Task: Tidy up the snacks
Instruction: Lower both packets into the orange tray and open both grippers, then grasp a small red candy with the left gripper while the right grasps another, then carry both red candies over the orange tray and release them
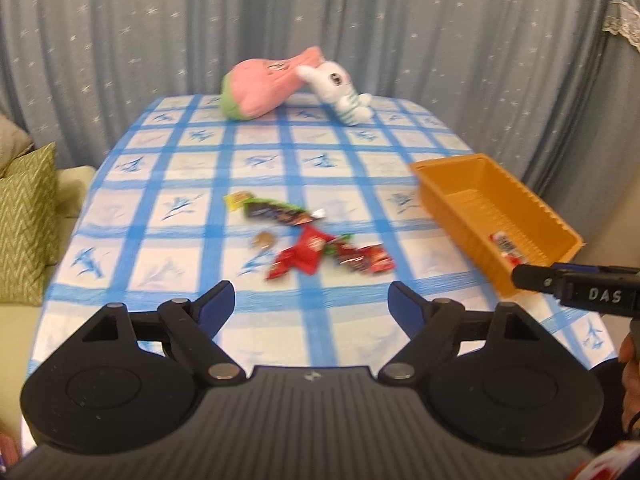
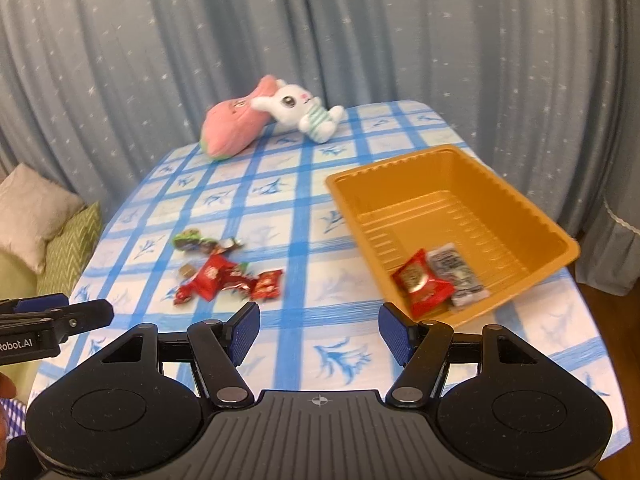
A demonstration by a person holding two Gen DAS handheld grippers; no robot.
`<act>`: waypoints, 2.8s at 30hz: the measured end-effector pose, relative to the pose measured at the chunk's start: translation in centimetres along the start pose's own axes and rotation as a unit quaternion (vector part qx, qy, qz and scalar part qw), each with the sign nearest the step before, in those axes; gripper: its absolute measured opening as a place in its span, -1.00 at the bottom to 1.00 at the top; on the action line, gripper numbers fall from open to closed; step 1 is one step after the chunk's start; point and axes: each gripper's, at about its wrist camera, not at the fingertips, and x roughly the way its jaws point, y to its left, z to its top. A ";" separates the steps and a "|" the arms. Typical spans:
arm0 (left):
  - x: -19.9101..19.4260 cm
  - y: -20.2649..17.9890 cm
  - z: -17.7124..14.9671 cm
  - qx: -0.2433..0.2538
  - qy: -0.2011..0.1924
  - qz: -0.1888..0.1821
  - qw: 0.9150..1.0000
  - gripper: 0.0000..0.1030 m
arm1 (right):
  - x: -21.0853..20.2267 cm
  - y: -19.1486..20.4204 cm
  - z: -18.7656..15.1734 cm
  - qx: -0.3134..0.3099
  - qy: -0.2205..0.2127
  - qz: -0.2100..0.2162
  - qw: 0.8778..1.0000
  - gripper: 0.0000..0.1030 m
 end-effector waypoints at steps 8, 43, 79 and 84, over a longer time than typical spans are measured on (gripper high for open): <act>1.2 3.1 -0.3 0.006 0.008 0.016 1.000 0.59 | 2.2 1.6 -0.2 -0.012 0.011 0.008 1.000 0.28; 15.8 4.3 1.8 0.055 0.040 -0.003 0.998 0.21 | 17.8 3.4 1.2 -0.064 0.052 0.030 0.996 0.27; 14.0 -0.2 1.4 0.065 0.050 -0.038 0.996 -0.67 | 14.9 1.8 0.7 -0.049 0.033 0.011 0.998 -0.54; 12.3 -1.8 1.2 0.062 0.044 -0.046 0.996 -0.67 | 12.3 1.2 0.4 -0.042 0.023 0.008 0.999 -0.54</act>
